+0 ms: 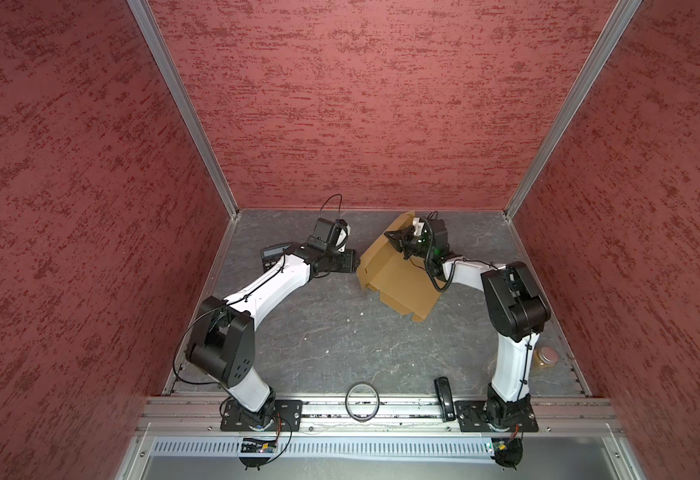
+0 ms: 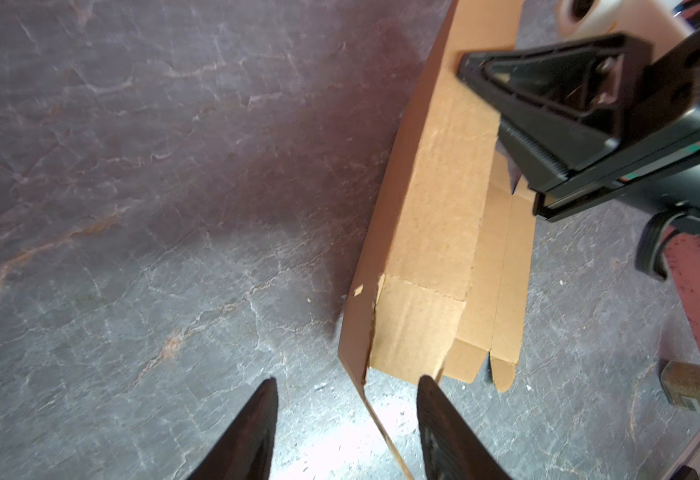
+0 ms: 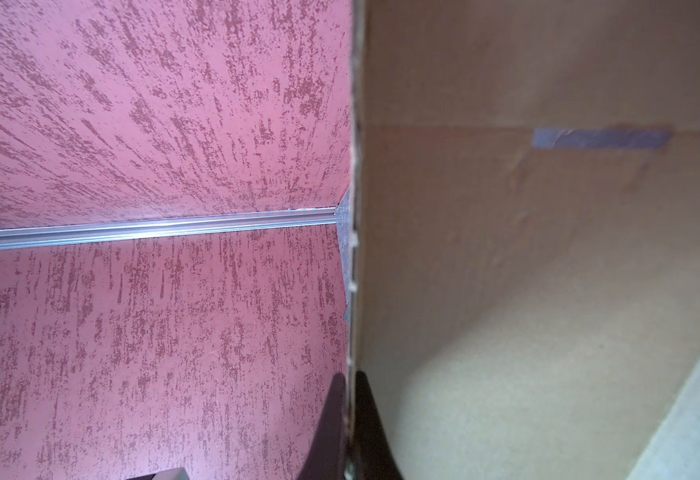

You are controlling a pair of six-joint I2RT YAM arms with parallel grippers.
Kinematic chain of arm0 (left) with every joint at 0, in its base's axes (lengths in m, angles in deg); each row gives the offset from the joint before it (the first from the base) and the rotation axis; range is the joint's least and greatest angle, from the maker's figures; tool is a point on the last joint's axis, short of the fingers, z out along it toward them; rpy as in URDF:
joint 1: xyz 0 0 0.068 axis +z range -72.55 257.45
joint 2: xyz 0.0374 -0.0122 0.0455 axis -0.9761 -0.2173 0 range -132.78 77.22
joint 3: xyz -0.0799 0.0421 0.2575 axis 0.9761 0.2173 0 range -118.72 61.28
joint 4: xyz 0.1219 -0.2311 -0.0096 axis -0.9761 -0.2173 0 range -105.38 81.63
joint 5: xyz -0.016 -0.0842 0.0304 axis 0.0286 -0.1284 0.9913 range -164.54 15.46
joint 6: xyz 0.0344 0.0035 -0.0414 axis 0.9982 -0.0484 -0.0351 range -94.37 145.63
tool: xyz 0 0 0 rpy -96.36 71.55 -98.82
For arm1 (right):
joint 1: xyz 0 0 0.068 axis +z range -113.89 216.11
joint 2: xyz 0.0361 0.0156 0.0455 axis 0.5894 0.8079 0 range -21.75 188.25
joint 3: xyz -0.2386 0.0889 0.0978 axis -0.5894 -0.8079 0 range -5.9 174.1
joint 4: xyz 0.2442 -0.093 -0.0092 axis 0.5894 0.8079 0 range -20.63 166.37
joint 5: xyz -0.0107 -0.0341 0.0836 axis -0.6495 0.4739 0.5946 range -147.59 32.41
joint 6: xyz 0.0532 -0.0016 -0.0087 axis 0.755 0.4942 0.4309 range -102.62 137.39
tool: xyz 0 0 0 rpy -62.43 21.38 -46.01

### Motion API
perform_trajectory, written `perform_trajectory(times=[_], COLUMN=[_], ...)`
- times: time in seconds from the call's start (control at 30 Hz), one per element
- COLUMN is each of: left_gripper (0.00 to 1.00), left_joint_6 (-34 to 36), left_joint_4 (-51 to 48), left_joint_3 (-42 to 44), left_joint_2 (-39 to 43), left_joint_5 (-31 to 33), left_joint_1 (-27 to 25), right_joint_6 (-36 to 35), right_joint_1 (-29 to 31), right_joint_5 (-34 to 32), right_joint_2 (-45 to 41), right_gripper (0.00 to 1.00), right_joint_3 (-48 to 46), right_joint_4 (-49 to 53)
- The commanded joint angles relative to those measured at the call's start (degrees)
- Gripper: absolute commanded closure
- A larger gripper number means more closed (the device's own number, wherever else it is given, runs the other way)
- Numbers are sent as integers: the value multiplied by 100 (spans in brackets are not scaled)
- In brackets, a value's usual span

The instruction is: Fold the paper box

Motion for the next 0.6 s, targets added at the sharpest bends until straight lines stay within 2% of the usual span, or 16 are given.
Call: perform_trajectory(times=[0.0,0.23,0.57], left_gripper=[46,47,52], left_joint_6=[166,214,165], left_joint_4=[-367,-399,-570], left_joint_3=[-231,-437,-710], left_joint_2=[-228,-544,-857], left_joint_5=[80,150,704], left_joint_1=[-56,-133,-298], right_joint_6=[112,148,221], right_joint_1=[31,31,31], right_joint_5=[-47,-47,-34], right_joint_2=[-165,-160,-114], right_gripper=[98,98,98], right_joint_3=[-90,-116,-185], right_joint_4=[-244,-296,-423])
